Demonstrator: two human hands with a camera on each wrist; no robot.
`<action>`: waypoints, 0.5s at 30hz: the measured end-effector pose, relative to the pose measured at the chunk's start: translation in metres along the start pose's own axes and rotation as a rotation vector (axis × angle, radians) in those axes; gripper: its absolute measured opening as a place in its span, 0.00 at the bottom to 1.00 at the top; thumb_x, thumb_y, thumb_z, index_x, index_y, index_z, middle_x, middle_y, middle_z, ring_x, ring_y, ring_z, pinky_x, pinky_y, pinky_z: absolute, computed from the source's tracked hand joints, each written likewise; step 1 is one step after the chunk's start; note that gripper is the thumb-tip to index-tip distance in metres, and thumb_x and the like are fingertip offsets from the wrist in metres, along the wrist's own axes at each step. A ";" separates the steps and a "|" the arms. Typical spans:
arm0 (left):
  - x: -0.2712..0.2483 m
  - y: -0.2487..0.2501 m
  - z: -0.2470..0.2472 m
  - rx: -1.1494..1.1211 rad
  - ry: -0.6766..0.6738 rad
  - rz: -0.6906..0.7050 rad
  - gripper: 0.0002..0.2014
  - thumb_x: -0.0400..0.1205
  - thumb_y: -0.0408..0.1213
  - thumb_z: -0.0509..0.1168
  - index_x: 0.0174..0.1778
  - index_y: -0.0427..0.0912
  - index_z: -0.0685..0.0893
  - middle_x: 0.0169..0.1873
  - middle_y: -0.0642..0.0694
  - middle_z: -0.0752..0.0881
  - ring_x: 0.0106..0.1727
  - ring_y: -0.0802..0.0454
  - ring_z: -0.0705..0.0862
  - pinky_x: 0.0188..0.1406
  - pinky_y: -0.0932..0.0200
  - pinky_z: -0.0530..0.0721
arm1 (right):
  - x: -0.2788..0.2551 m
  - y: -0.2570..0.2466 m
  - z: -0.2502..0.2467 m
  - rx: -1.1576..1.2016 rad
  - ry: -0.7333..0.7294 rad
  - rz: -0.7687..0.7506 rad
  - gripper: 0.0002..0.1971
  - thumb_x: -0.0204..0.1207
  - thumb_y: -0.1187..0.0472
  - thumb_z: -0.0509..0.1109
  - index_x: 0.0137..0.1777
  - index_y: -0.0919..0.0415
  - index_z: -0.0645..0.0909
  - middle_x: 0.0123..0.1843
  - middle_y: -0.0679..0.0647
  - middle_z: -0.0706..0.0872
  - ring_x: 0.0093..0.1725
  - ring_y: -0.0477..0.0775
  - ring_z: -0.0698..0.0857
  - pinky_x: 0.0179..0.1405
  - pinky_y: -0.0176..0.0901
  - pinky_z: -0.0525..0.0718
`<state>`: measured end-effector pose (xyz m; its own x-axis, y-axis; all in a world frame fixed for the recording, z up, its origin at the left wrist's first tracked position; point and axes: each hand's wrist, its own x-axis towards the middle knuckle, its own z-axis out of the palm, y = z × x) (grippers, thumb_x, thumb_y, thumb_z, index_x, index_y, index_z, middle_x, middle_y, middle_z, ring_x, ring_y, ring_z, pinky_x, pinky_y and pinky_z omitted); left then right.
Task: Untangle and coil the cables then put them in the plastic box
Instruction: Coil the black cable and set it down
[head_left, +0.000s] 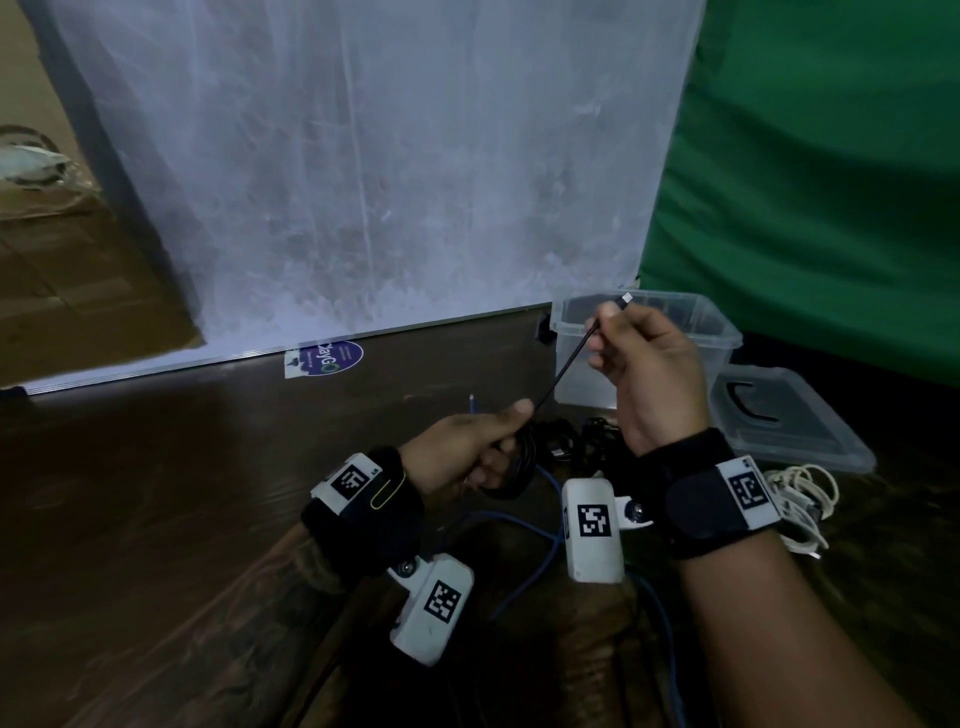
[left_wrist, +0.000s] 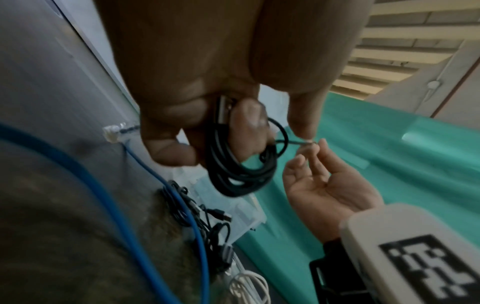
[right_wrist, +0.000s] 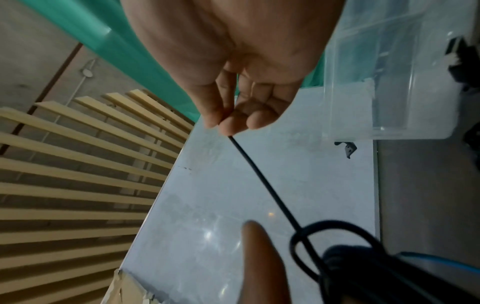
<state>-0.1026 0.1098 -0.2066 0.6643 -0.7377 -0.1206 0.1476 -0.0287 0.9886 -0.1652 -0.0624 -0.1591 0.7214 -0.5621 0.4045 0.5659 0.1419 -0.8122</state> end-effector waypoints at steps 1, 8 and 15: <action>0.000 0.001 -0.001 -0.053 0.002 -0.039 0.19 0.74 0.55 0.69 0.31 0.42 0.75 0.25 0.48 0.63 0.21 0.58 0.60 0.17 0.68 0.60 | 0.002 0.000 0.001 0.002 0.023 -0.013 0.06 0.82 0.67 0.69 0.43 0.60 0.83 0.36 0.53 0.86 0.33 0.44 0.81 0.33 0.33 0.80; -0.003 0.004 -0.001 -0.017 -0.049 -0.074 0.18 0.85 0.47 0.59 0.31 0.42 0.72 0.20 0.50 0.64 0.20 0.57 0.59 0.19 0.66 0.56 | 0.007 0.004 -0.002 0.000 0.142 -0.099 0.06 0.81 0.67 0.71 0.43 0.59 0.84 0.37 0.54 0.87 0.33 0.45 0.82 0.34 0.34 0.82; 0.000 0.000 -0.005 0.071 -0.009 0.021 0.05 0.85 0.37 0.61 0.45 0.39 0.75 0.21 0.49 0.66 0.21 0.54 0.63 0.25 0.59 0.57 | 0.007 0.005 -0.004 0.005 0.172 -0.167 0.05 0.80 0.66 0.72 0.44 0.58 0.84 0.37 0.52 0.87 0.34 0.47 0.83 0.38 0.36 0.83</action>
<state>-0.0988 0.1131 -0.2070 0.6603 -0.7444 -0.0992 0.0810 -0.0607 0.9949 -0.1589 -0.0689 -0.1620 0.5393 -0.7083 0.4554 0.6743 0.0393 -0.7374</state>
